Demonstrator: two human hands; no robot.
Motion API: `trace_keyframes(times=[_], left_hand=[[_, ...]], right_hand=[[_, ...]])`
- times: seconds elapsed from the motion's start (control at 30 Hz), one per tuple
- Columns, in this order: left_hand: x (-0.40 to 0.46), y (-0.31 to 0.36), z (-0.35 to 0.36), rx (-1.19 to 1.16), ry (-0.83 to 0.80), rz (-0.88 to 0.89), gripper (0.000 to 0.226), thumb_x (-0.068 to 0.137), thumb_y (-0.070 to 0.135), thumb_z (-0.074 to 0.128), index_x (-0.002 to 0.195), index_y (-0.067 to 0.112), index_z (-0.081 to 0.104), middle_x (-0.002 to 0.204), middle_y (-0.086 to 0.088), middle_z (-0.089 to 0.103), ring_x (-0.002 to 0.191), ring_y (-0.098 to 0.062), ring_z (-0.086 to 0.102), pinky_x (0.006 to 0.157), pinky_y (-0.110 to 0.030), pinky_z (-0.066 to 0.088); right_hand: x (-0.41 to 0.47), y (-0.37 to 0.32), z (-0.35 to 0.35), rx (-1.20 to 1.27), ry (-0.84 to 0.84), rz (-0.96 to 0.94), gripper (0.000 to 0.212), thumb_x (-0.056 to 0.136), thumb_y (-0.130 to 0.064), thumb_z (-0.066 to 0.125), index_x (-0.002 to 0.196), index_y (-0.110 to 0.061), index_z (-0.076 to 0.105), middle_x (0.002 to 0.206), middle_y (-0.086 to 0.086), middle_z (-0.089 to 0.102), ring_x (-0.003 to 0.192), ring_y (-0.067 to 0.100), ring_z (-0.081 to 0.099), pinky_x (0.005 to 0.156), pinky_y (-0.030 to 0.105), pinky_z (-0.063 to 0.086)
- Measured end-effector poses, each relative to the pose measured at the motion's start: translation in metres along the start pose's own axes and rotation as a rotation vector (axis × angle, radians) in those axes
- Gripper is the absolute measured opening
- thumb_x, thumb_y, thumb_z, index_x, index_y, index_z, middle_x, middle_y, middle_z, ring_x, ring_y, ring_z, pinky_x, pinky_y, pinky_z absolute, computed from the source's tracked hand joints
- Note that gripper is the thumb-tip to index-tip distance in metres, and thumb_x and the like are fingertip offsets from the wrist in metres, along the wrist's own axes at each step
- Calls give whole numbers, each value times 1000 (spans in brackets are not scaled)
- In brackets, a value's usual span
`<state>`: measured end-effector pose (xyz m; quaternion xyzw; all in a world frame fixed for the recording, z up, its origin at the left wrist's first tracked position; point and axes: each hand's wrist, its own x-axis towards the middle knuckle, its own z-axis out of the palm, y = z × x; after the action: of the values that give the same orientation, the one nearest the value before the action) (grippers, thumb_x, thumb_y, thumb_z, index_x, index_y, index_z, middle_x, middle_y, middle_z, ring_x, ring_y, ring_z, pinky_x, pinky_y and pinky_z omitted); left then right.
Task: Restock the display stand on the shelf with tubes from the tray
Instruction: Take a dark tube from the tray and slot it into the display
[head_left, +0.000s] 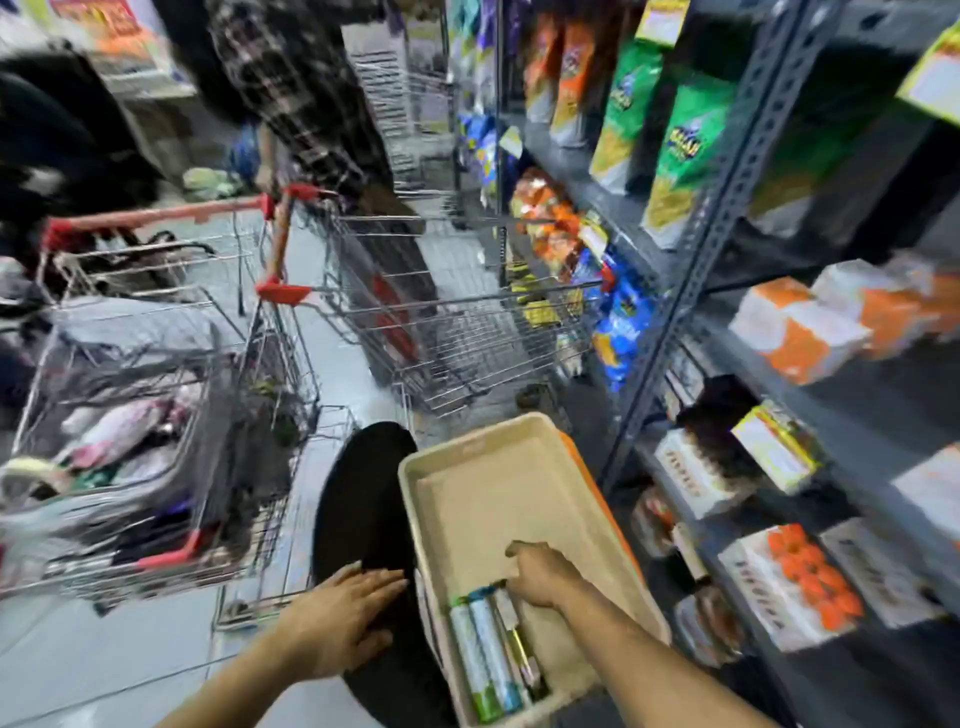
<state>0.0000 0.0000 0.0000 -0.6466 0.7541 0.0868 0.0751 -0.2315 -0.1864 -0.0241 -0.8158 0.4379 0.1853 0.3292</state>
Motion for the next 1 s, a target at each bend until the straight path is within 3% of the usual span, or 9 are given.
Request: trace_keyframes(times=[0.07, 0.17, 0.3, 0.57, 0.7, 0.77, 0.87, 0.93, 1.0], left_hand=[[-3, -1, 6, 41, -32, 27, 46, 88, 56, 43, 117, 27, 64, 120, 10, 66, 115, -8, 56, 105, -42, 40], [-3, 4, 6, 59, -78, 49, 49, 94, 51, 26, 87, 23, 66, 97, 8, 69, 103, -13, 57, 96, -37, 37], [-6, 1, 13, 21, -51, 35, 47, 94, 46, 28, 90, 24, 69, 105, 9, 71, 118, -13, 54, 96, -32, 38], [-6, 1, 17, 16, -48, 19, 41, 92, 43, 34, 79, 23, 67, 95, 10, 71, 111, -11, 58, 92, -31, 41], [-7, 2, 12, 17, -65, 16, 41, 90, 44, 35, 87, 23, 70, 106, 11, 72, 116, -8, 56, 96, -29, 39], [-5, 2, 9, 12, -92, 10, 47, 89, 51, 32, 91, 24, 70, 104, 10, 71, 108, -8, 59, 94, -27, 38], [13, 5, -11, -69, -155, -28, 56, 85, 60, 24, 85, 20, 64, 83, 4, 69, 77, -15, 60, 73, -27, 34], [38, 6, -32, -84, -114, -32, 54, 84, 60, 26, 84, 19, 62, 80, 2, 69, 73, -17, 60, 67, -27, 33], [71, 10, -65, -83, -24, -21, 44, 84, 54, 34, 88, 21, 64, 84, 2, 72, 79, -19, 63, 68, -28, 43]], right_hand=[[10, -4, 9, -43, -56, 6, 48, 86, -24, 51, 134, -16, 47, 136, 17, 53, 120, 34, 55, 97, 36, 48], [21, -3, 23, -120, -83, -4, 46, 89, -18, 44, 135, -14, 44, 134, 20, 51, 120, 36, 53, 99, 38, 47], [32, -5, 47, -215, -108, -37, 44, 91, -16, 43, 135, -15, 42, 130, 19, 47, 119, 37, 51, 100, 42, 45], [39, -15, 62, -305, -9, -35, 37, 87, 0, 42, 121, -10, 52, 121, 17, 56, 109, 33, 58, 86, 38, 51], [33, -19, 39, -258, -11, -40, 32, 86, -1, 46, 116, -8, 55, 121, 18, 58, 109, 35, 59, 84, 37, 50], [25, -20, 18, -220, -19, -55, 26, 88, -8, 54, 114, -7, 58, 121, 18, 58, 108, 35, 59, 86, 36, 50], [3, -19, -25, -142, -19, -93, 36, 83, -25, 69, 113, -6, 66, 119, 18, 64, 107, 34, 61, 89, 34, 52], [-21, -22, -61, -115, 23, -132, 41, 79, -31, 73, 109, -5, 68, 112, 18, 68, 104, 34, 63, 85, 34, 52], [-53, -22, -101, -109, 99, -174, 39, 77, -33, 73, 103, -4, 70, 104, 19, 70, 98, 34, 63, 79, 35, 52]])
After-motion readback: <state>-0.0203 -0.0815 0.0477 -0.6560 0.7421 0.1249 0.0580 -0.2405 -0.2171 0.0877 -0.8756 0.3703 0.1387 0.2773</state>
